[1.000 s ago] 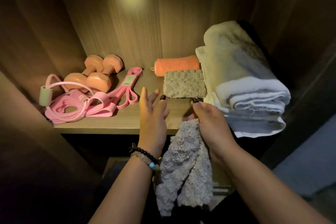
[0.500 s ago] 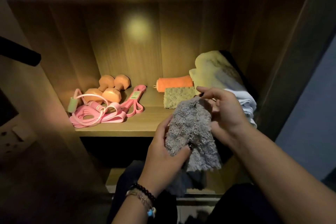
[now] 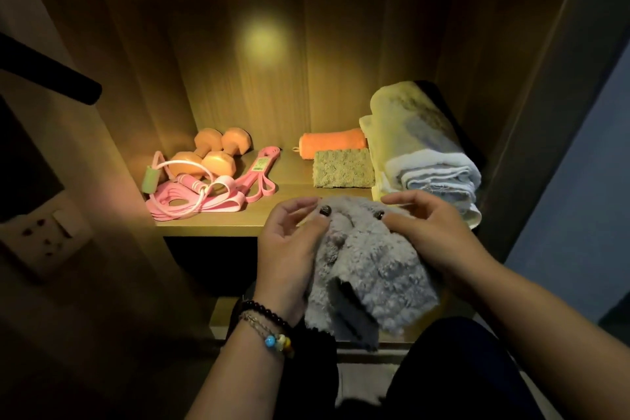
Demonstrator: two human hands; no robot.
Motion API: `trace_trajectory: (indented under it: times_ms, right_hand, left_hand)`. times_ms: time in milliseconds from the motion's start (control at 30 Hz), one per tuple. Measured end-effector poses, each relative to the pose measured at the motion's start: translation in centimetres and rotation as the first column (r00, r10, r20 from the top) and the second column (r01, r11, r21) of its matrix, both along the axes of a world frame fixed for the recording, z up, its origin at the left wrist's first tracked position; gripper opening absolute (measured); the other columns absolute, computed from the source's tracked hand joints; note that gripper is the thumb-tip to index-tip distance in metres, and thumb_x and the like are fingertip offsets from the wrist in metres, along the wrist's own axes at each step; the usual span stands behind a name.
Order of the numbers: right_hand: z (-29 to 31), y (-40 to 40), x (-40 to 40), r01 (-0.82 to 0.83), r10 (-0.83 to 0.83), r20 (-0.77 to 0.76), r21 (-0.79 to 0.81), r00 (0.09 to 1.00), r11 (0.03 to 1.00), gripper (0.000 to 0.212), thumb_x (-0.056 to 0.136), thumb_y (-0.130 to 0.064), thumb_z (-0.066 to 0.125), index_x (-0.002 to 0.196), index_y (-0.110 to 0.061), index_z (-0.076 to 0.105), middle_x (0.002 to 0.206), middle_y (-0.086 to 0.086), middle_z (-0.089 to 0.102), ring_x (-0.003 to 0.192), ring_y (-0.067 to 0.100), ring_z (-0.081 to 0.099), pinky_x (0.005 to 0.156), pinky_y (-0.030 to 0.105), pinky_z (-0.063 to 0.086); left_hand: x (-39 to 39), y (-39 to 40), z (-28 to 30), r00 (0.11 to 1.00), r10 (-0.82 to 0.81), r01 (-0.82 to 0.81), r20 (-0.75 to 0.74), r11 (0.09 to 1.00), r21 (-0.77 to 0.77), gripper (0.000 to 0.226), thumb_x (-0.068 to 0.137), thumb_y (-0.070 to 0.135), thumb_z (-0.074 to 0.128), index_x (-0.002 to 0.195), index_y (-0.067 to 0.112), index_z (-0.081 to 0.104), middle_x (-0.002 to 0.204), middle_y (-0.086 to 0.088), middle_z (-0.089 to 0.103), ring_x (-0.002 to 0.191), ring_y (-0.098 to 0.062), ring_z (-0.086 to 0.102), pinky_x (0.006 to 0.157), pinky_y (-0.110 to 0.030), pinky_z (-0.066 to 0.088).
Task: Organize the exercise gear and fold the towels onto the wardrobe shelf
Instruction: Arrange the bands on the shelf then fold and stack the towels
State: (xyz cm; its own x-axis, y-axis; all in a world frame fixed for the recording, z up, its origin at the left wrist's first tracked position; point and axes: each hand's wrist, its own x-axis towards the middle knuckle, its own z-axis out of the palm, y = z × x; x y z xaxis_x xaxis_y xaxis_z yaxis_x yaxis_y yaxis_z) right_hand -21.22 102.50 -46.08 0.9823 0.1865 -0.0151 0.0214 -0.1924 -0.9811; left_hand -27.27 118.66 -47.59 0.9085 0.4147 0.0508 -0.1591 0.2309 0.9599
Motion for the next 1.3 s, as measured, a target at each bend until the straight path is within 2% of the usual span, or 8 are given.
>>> trace_trajectory:
  times_ms: [167, 367, 500, 600, 767, 1033, 1133, 1300]
  right_hand:
    - [2.0, 0.0, 0.4, 0.133, -0.069, -0.197, 0.336, 0.978, 0.932, 0.016, 0.087, -0.002, 0.061, 0.099, -0.009, 0.069, 0.091, 0.015, 0.067, 0.074, 0.019, 0.063, 0.066, 0.029, 0.051]
    - [3.3, -0.3, 0.0, 0.061, 0.042, -0.182, 0.527, 0.982, 0.848, 0.023, 0.082, -0.004, 0.066, 0.104, 0.004, 0.068, 0.086, 0.015, 0.072, 0.071, 0.016, 0.070, 0.063, 0.025, 0.058]
    - [2.9, -1.2, -0.1, -0.045, 0.078, -0.076, 0.364, 0.994, 0.931, 0.061, 0.055, -0.014, 0.079, 0.114, -0.012, 0.067, 0.104, 0.013, 0.072, 0.087, 0.022, 0.072, 0.073, 0.030, 0.060]
    - [2.5, -1.9, 0.2, -0.025, 0.019, 0.122, 0.044, 0.992, 0.999, 0.057, 0.058, -0.015, 0.085, 0.113, -0.020, 0.070, 0.117, 0.001, 0.065, 0.104, 0.016, 0.064, 0.090, 0.030, 0.053]
    - [1.7, -2.1, 0.9, -0.007, 0.137, 0.326, -0.371, 0.935, 0.929, 0.064, 0.063, -0.026, 0.086, 0.123, -0.027, 0.063, 0.136, -0.004, 0.040, 0.123, 0.005, 0.039, 0.099, 0.017, 0.030]
    - [0.4, -2.1, 1.0, 0.074, -0.048, 0.294, -0.076, 0.955, 0.994, 0.017, 0.080, -0.002, 0.070, 0.085, -0.018, 0.073, 0.078, -0.002, 0.069, 0.058, 0.011, 0.066, 0.063, 0.022, 0.053]
    - [0.4, -2.4, 0.9, 0.022, -0.004, 0.297, -0.059, 0.955, 0.998, 0.021, 0.081, 0.002, 0.067, 0.090, -0.016, 0.074, 0.087, 0.004, 0.070, 0.070, 0.013, 0.064, 0.071, 0.022, 0.053]
    - [-0.9, -1.8, -0.2, -0.207, 0.262, 0.377, -0.181, 0.888, 0.961, 0.047, 0.077, 0.004, 0.067, 0.114, -0.025, 0.066, 0.116, 0.004, 0.052, 0.105, 0.007, 0.059, 0.096, 0.018, 0.047]
  left_hand:
    - [-0.5, -0.1, -0.6, 0.962, -0.274, 0.235, -0.007, 0.812, 0.535, 0.057, 0.066, 0.027, 0.074, 0.116, 0.053, 0.061, 0.151, 0.024, 0.029, 0.138, 0.009, 0.024, 0.111, -0.030, 0.024]
    - [0.0, -1.0, -1.7, 0.929, -0.369, 0.265, 0.020, 0.704, 0.659, 0.076, 0.070, 0.037, 0.077, 0.136, 0.053, 0.041, 0.151, 0.020, 0.031, 0.141, 0.001, 0.027, 0.112, -0.036, 0.035]
    - [0.6, -1.1, -1.9, 0.972, -0.164, 0.043, 0.171, 0.833, 0.552, 0.035, 0.083, 0.003, 0.070, 0.094, 0.037, 0.074, 0.121, 0.011, 0.064, 0.115, 0.001, 0.057, 0.093, -0.022, 0.047]
    - [0.6, -0.9, -1.5, 0.982, -0.071, -0.010, 0.177, 0.910, 0.415, 0.013, 0.085, 0.018, 0.066, 0.084, 0.025, 0.077, 0.099, 0.001, 0.074, 0.093, -0.007, 0.066, 0.081, -0.022, 0.049]
    - [0.5, -1.4, -0.9, 0.991, -0.020, 0.005, 0.135, 0.993, 0.115, 0.034, 0.091, 0.029, 0.062, 0.080, -0.002, 0.068, 0.065, -0.008, 0.064, 0.063, -0.013, 0.057, 0.060, -0.025, 0.048]
    - [1.1, -0.4, -1.7, 0.994, 0.067, -0.075, 0.091, 0.994, 0.080, 0.018, 0.083, 0.031, 0.065, 0.082, 0.014, 0.070, 0.080, -0.010, 0.058, 0.075, -0.020, 0.047, 0.065, -0.033, 0.039]
    - [1.2, -0.3, -2.0, 0.996, 0.043, -0.052, 0.072, 0.990, 0.131, 0.016, 0.076, 0.038, 0.064, 0.071, 0.023, 0.067, 0.069, -0.004, 0.052, 0.061, -0.018, 0.040, 0.052, -0.028, 0.032]
    - [1.6, -1.0, -2.0, 0.999, -0.012, 0.007, 0.053, 0.996, 0.092, 0.012, 0.090, 0.019, 0.060, 0.088, 0.012, 0.068, 0.089, -0.012, 0.071, 0.082, -0.025, 0.064, 0.076, -0.039, 0.052]
